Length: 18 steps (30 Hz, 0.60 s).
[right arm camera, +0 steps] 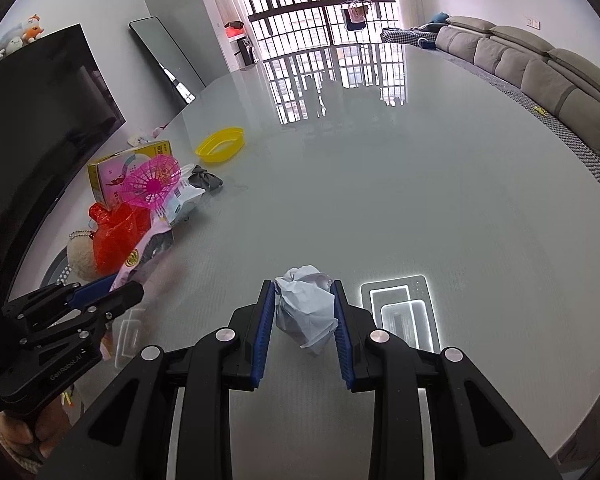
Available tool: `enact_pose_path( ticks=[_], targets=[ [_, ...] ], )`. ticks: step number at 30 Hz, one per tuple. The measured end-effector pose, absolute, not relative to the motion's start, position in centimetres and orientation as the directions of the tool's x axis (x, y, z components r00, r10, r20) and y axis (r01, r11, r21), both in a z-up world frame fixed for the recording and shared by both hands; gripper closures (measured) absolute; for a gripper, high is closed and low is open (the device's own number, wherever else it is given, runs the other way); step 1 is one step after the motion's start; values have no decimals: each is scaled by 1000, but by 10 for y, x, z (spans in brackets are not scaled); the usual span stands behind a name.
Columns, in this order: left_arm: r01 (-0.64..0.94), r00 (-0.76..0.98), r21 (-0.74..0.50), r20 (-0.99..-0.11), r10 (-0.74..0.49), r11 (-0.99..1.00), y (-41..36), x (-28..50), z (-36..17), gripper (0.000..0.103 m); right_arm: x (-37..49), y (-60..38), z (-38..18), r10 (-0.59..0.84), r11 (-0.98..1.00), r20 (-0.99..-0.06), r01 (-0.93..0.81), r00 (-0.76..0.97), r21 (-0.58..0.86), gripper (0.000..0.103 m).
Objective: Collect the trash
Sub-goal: 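Grasp the pink snack wrapper with the left gripper while the right holds the tissue, then carry both items over the basket and open both grippers to drop them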
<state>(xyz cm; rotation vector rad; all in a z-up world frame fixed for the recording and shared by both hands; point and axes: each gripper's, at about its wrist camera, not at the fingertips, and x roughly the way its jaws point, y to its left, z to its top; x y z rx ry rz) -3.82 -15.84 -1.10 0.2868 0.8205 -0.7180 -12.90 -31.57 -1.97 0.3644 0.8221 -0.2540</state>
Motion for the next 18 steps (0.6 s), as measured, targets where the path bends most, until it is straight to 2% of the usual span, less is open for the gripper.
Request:
enact_pose_path(
  ticks=[4,9,18],
  targets=[
    [649,525,-33,-704,-479,760,-139,-41,12,79,-118,-300,-9,-55,925,-736,312,675,217,75],
    [547,624,-24,-654,-428,837,-100,-36,39,79,-94,-268,9,-6,952,-711,222,703,211,75],
    [254,759,30,-626,-180,967,10,-3,45,78,-39,-183,25,149,980,-698,-8,700,201,75]
  ],
)
